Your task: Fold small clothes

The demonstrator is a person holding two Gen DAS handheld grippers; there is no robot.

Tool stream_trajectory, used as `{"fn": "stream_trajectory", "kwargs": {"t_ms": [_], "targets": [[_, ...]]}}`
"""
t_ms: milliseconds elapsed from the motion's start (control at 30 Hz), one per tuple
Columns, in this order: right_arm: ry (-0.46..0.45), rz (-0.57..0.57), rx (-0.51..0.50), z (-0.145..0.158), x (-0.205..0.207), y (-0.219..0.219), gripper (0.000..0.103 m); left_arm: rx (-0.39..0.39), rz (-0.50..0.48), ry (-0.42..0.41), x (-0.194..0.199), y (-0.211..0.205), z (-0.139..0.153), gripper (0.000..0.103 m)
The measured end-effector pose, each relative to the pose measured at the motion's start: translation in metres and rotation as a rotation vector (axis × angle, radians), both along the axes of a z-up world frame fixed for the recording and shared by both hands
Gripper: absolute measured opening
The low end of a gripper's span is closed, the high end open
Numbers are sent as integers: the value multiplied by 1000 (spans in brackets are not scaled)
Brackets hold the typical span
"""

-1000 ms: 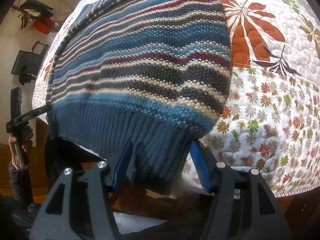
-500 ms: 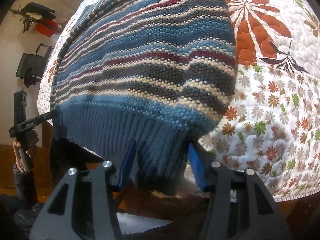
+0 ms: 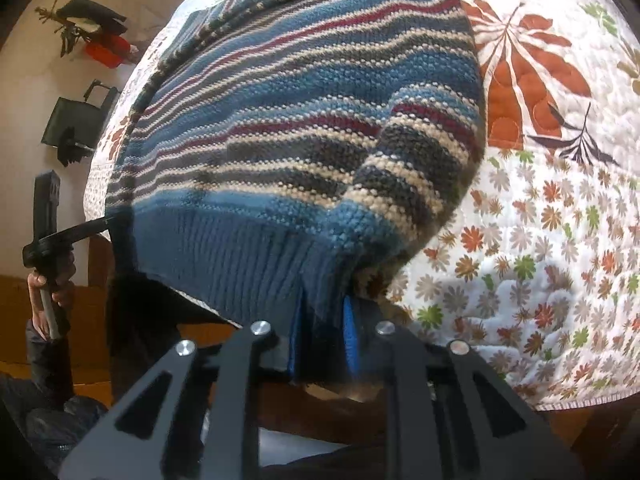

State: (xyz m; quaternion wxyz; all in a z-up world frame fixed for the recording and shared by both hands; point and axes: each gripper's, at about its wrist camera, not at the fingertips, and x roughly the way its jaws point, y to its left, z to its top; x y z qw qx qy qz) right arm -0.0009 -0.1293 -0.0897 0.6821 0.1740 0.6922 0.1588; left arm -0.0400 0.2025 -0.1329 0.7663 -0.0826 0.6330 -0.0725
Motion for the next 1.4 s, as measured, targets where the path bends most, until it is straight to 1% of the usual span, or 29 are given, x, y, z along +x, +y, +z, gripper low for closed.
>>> {"fn": "stream_trajectory", "kwargs": {"t_ms": [67,100,200,300,433,567,767,867,1000,1100,1133,1233,1333,1400], "targets": [[1,-2,6,2,0,-1,16,-13,5,-2,-2,4,3,12],[-1,-3,13,4,-1,-4,16,-32,13,-2,-1,6,5,12],[-18,-24,65,12,3,-10,16,-98,27,-11,-1,17,14,12],[-48,-41,105,26,10,-15,16,-131,24,-29,5,20,26,12],[-108,-45,124,47,25,-19,16,-111,-3,-81,18,17,47,13],[-158,-25,107,61,44,-16,15,-95,-24,-142,36,7,65,13],[-224,-42,94,77,75,-23,15,-85,-13,-191,64,1,73,13],[-252,-64,93,81,93,-29,14,-98,9,-218,83,4,78,13],[-287,-103,83,84,128,-40,14,-112,43,-249,107,13,84,13],[-309,-136,85,86,152,-47,13,-120,62,-262,132,16,87,13],[-315,-145,88,86,161,-50,13,-113,65,-268,143,15,88,13],[-324,-150,57,83,188,-53,12,-88,66,-276,169,12,88,13],[-309,-143,12,72,217,-52,11,-63,71,-268,197,9,83,13],[-297,-141,0,64,229,-52,9,-52,79,-258,214,7,80,13]]}}
